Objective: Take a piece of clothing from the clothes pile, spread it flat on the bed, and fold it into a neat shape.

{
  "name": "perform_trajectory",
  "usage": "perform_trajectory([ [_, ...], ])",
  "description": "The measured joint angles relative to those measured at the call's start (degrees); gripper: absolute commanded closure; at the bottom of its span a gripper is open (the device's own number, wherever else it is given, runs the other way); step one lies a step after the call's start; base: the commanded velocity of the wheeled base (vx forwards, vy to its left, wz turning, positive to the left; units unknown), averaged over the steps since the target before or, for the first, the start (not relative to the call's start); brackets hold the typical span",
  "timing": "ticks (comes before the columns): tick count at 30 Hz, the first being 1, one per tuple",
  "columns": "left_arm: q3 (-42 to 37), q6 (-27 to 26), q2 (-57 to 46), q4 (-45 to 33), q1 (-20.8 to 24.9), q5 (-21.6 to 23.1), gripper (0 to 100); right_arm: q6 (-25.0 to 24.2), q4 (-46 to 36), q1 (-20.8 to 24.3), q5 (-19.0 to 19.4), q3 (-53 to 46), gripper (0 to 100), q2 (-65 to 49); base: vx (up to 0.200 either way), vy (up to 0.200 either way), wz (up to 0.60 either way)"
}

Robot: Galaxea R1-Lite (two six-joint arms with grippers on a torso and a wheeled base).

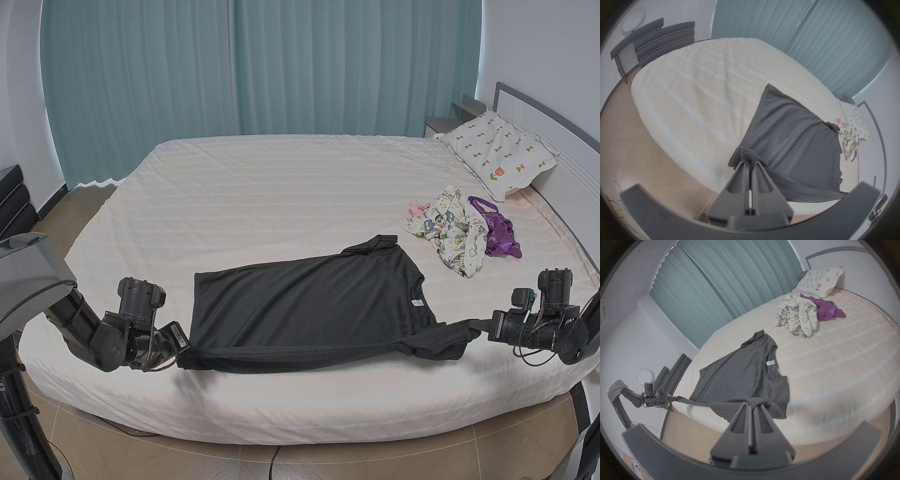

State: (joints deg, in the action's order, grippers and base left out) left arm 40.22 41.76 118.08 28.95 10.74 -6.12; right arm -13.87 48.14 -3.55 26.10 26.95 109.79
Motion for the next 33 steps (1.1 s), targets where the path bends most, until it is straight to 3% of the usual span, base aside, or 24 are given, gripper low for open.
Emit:
perform_trajectory([
  [11, 8.5, 0.4, 5.4, -0.2, -0.3, -0.3, 100, -1.5, -0.1, 0.1, -0.3, 5.8, 100, 4.9, 0.000, 0.000, 0.00],
  [17, 9.9, 1.6, 6.8, -0.1, -0.3, -0.6, 100, -1.6, 0.0, 0.1, -0.2, 6.3, 100, 6.3, 0.000, 0.000, 0.00],
  [23, 10.4, 1.9, 6.9, -0.4, -0.2, -0.6, 100, -1.6, 0.0, 0.1, -0.4, 6.6, 100, 6.6, 0.200, 0.000, 0.00],
  [33, 11.0, 1.6, 7.7, -0.5, 0.0, -0.6, 100, -1.7, -0.1, 0.9, -0.5, 9.0, 100, 7.9, 0.000, 0.000, 0.00],
])
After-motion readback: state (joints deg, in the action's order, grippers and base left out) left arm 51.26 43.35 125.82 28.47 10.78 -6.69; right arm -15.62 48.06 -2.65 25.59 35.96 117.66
